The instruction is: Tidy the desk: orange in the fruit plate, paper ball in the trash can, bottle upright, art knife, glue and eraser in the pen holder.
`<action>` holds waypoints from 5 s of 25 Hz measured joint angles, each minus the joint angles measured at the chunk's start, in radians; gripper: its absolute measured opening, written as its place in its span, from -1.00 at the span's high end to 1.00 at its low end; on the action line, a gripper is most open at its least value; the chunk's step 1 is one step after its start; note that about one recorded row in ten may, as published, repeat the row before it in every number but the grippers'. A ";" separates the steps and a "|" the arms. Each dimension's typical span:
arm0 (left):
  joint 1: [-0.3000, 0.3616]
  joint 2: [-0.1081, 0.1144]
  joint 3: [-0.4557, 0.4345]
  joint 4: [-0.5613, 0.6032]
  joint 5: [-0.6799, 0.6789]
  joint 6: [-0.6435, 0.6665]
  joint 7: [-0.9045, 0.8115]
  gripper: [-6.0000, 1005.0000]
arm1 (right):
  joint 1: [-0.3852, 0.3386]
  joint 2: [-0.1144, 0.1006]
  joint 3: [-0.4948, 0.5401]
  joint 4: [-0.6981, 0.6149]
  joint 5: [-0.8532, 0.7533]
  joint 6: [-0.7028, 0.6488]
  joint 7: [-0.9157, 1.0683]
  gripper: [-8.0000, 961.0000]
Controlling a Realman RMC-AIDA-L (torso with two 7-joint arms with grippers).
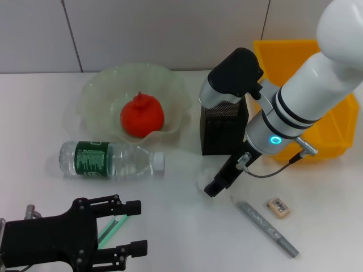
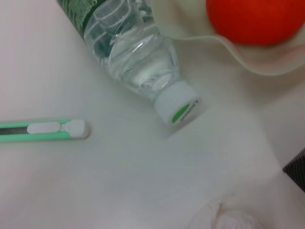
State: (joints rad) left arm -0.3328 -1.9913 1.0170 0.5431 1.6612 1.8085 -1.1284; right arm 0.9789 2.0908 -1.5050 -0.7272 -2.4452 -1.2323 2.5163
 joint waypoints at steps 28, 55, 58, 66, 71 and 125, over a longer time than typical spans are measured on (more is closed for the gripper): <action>-0.006 -0.002 0.000 0.000 0.000 -0.021 0.012 -0.48 | -0.335 -0.002 0.030 -0.948 -0.445 -0.600 0.224 -0.12; 0.014 -0.008 -0.096 -0.052 0.001 -0.051 0.011 -0.51 | -0.428 -0.005 0.110 -0.729 -0.451 -0.004 0.155 -0.55; 0.006 -0.003 -0.092 -0.052 0.012 -0.051 0.000 -0.54 | -0.428 -0.006 0.110 -0.743 -0.451 -0.036 0.157 -0.72; -0.018 -0.002 -0.101 -0.052 0.088 -0.052 -0.016 -0.57 | -0.416 -0.004 0.105 -0.945 -0.403 -0.355 0.158 -0.72; -0.022 -0.002 -0.092 -0.049 0.108 -0.044 -0.021 -0.56 | -0.362 -0.008 0.113 -0.989 -0.387 -0.558 0.171 -0.72; -0.165 -0.077 0.128 0.725 0.535 -0.267 -0.638 -0.54 | -0.768 -0.009 0.387 -0.390 0.574 -0.310 -1.002 -0.72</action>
State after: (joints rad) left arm -0.4979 -2.0681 1.1446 1.2683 2.1964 1.5420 -1.7669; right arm 0.2105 2.0819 -1.1178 -1.1169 -1.8714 -1.5421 1.5145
